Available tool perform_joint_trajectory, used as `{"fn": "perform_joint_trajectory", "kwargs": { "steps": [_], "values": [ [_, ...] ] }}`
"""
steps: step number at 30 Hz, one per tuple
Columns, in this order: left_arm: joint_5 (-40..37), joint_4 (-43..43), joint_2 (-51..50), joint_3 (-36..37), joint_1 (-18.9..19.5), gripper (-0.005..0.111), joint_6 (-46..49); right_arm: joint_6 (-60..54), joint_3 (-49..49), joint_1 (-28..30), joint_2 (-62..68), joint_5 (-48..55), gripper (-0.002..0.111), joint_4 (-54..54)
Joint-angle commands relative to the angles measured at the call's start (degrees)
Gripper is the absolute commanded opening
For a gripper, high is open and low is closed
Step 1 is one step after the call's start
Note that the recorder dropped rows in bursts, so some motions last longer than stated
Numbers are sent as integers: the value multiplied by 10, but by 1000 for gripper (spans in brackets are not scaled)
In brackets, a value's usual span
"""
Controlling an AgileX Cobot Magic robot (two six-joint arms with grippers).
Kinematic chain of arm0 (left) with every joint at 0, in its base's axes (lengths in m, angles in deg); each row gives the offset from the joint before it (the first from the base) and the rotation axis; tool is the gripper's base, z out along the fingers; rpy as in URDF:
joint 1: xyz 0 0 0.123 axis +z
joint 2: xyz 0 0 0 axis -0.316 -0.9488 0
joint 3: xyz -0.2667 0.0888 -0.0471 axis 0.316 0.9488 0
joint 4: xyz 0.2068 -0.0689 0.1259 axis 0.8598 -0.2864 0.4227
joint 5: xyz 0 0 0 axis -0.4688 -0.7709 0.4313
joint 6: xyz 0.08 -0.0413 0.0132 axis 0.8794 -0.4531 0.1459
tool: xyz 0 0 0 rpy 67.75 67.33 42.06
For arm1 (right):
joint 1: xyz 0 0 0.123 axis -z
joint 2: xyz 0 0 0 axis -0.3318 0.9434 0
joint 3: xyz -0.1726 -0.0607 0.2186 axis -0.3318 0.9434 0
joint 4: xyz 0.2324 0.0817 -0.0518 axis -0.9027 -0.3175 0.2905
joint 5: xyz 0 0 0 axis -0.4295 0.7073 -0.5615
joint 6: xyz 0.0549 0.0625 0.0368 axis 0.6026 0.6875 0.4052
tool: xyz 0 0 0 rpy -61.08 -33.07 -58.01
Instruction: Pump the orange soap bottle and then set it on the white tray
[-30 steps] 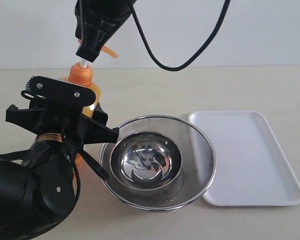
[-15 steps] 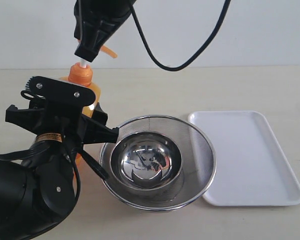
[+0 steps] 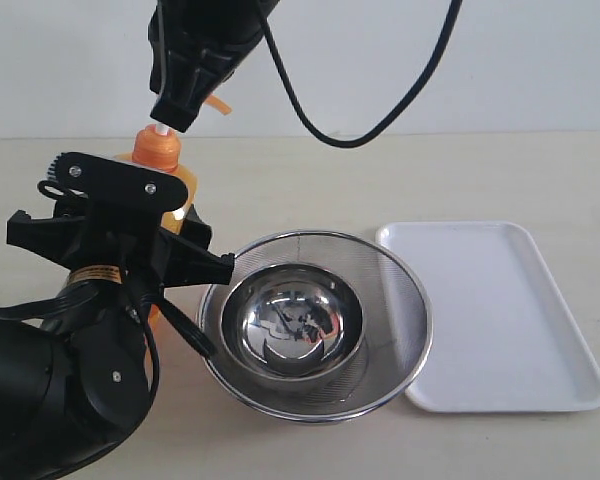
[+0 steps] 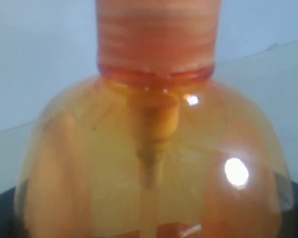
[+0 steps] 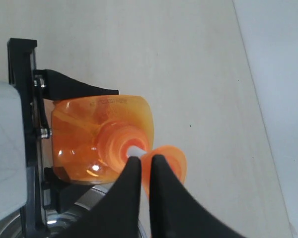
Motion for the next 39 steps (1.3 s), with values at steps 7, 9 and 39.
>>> {"fn": "perform_joint_trajectory", "kwargs": {
  "steps": [7, 9, 39],
  "values": [
    [39, 27, 3, -7, -2, 5, -3, 0, 4, -1, -21, -12, 0, -5],
    [39, 27, 3, -7, -2, 5, -3, -3, -1, -1, -28, -21, 0, -2],
    [26, 27, 3, -7, -2, 5, -3, 14, -30, 0, 7, 5, 0, 28]
  ]
}}
